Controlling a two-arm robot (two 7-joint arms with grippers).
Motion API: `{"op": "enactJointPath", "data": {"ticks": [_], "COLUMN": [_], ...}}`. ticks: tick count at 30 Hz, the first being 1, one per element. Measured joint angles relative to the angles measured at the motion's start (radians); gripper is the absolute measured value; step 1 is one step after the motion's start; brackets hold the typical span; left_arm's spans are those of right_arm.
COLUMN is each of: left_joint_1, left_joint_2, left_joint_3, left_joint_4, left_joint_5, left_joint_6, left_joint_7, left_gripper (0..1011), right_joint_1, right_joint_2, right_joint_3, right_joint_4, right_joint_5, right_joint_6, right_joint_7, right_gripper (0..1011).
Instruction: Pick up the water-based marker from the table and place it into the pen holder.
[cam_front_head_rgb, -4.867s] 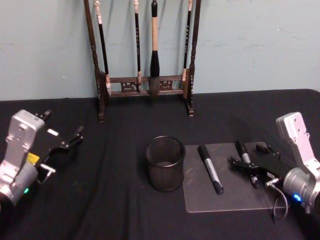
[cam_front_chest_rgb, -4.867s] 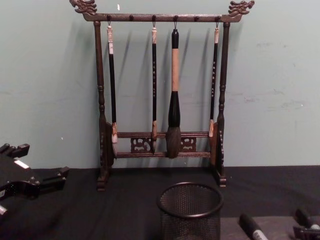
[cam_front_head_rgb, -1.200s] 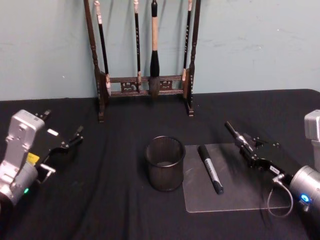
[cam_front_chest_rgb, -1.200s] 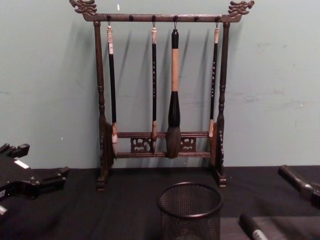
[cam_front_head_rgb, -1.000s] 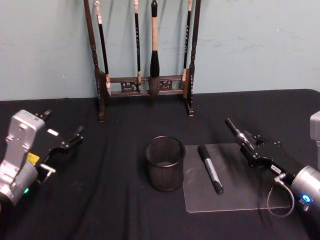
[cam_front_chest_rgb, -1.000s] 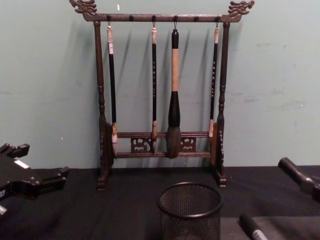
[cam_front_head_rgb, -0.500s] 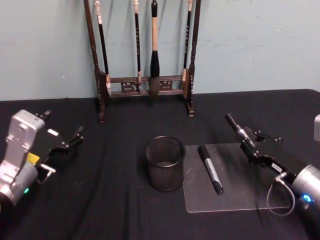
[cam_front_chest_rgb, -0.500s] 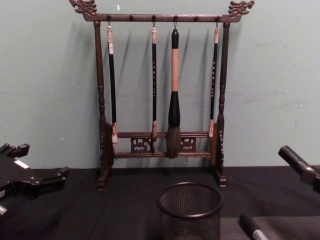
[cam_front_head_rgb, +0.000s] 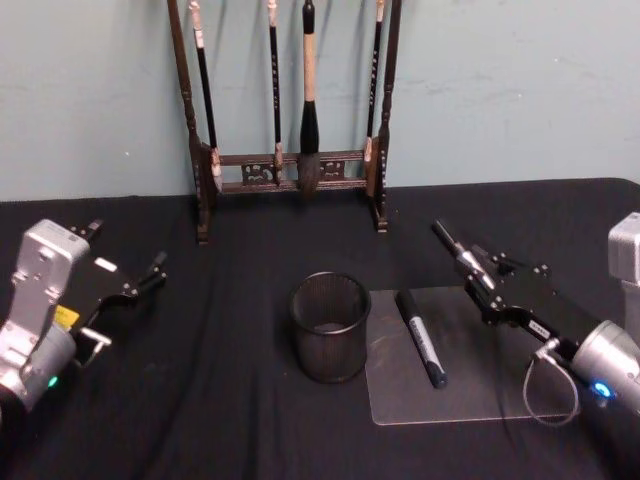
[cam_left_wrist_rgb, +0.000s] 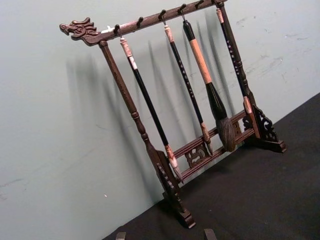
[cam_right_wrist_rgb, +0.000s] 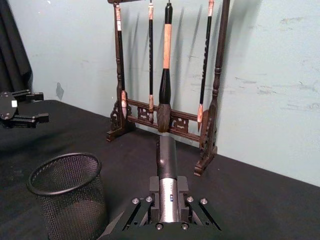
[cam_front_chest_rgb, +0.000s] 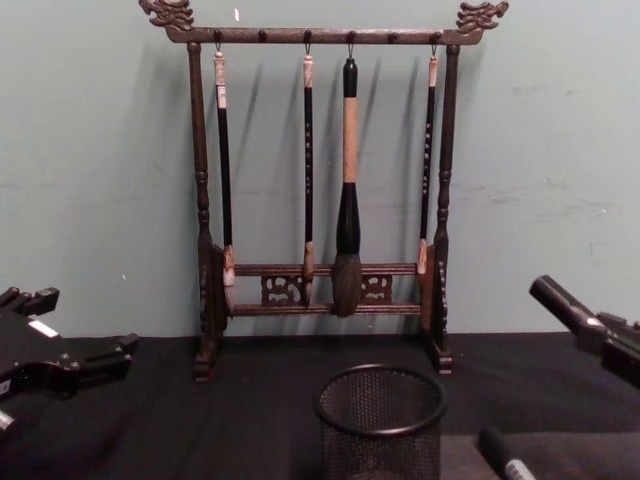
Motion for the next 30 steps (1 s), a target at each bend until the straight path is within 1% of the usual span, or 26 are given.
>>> {"op": "enactJointPath", "data": {"ticks": [4,12,19,30], "left_joint_1": [0.000,0.000,0.000,0.000], "left_joint_2": [0.000,0.000,0.000,0.000], "left_joint_3": [0.000,0.000,0.000,0.000], "left_joint_4": [0.000,0.000,0.000,0.000], "left_joint_5": [0.000,0.000,0.000,0.000], "left_joint_6": [0.000,0.000,0.000,0.000], "left_joint_7": [0.000,0.000,0.000,0.000], "left_gripper": [1009,1009,1009,1009], "right_joint_1": [0.025,0.077,0.114,0.168], "right_joint_2": [-0.011,-0.033,-0.054,-0.085], "right_joint_3": [-0.011,-0.043,-0.068,-0.108], "right_joint_4": [0.013,0.050,0.075,0.116], "right_joint_5": [-0.002,-0.021,-0.036,-0.068], "right_joint_6": [0.018,0.024,0.021,0.000], "right_joint_7": [0.000,0.006,0.013,0.024], "right_gripper": [204,204,204,204]}}
